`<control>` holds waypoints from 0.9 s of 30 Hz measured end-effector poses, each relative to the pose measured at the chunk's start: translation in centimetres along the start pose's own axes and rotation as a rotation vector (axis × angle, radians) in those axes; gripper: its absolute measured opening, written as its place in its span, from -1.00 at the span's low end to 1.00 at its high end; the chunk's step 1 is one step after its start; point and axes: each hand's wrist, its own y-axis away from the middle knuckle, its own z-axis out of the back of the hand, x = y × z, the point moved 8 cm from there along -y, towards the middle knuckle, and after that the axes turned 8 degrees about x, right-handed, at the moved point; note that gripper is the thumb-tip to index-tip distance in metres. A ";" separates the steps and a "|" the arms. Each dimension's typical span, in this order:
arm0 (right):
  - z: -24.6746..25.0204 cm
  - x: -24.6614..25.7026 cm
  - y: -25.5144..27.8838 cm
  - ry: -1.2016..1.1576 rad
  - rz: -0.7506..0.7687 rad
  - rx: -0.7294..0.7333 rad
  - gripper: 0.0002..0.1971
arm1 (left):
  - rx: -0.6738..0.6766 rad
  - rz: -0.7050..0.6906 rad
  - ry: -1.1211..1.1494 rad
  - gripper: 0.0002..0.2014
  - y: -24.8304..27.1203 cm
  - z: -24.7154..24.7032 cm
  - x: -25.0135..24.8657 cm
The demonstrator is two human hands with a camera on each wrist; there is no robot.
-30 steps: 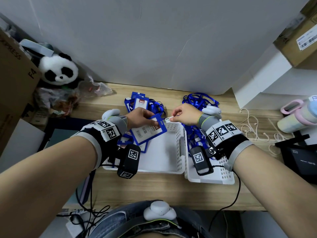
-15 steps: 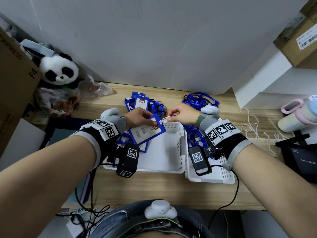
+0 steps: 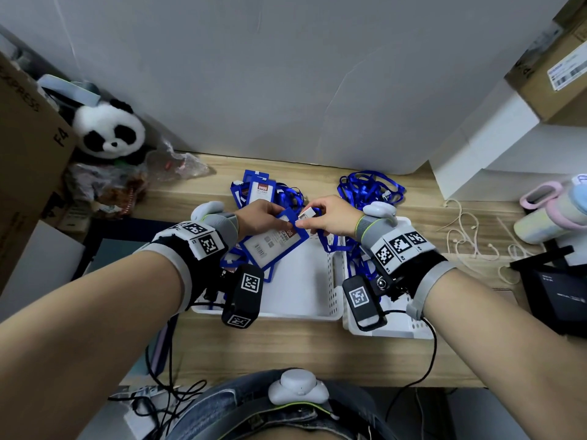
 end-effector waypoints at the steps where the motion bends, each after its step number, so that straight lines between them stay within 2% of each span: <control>1: 0.2 -0.1 -0.1 0.017 0.011 -0.033 -0.82 | 0.003 0.001 0.004 -0.92 -0.1 0.0 0.0; 3: 0.4 -0.1 -0.2 0.023 0.035 -0.060 -0.89 | 0.007 -0.003 0.013 -0.88 -0.3 -0.1 0.1; 9: 0.6 0.2 -0.1 0.060 0.078 -0.092 -0.86 | 0.014 -0.010 0.051 -0.88 -0.1 -0.1 0.2; 16: 0.6 0.4 -0.1 0.085 0.105 -0.120 -0.91 | 0.020 -0.016 0.090 -0.94 0.2 -0.2 0.0; 22: 2.4 0.2 0.0 0.169 0.023 -0.288 -0.85 | -0.001 -0.001 0.167 -0.56 0.0 0.1 0.6; 25: 3.6 -0.6 -0.1 0.164 -0.020 -0.334 -0.82 | 0.028 0.036 0.206 -0.59 -0.1 0.2 1.8; 27: 3.5 -1.1 -0.3 0.085 -0.020 -0.291 -0.79 | 0.046 0.042 0.221 -0.61 0.0 0.3 2.3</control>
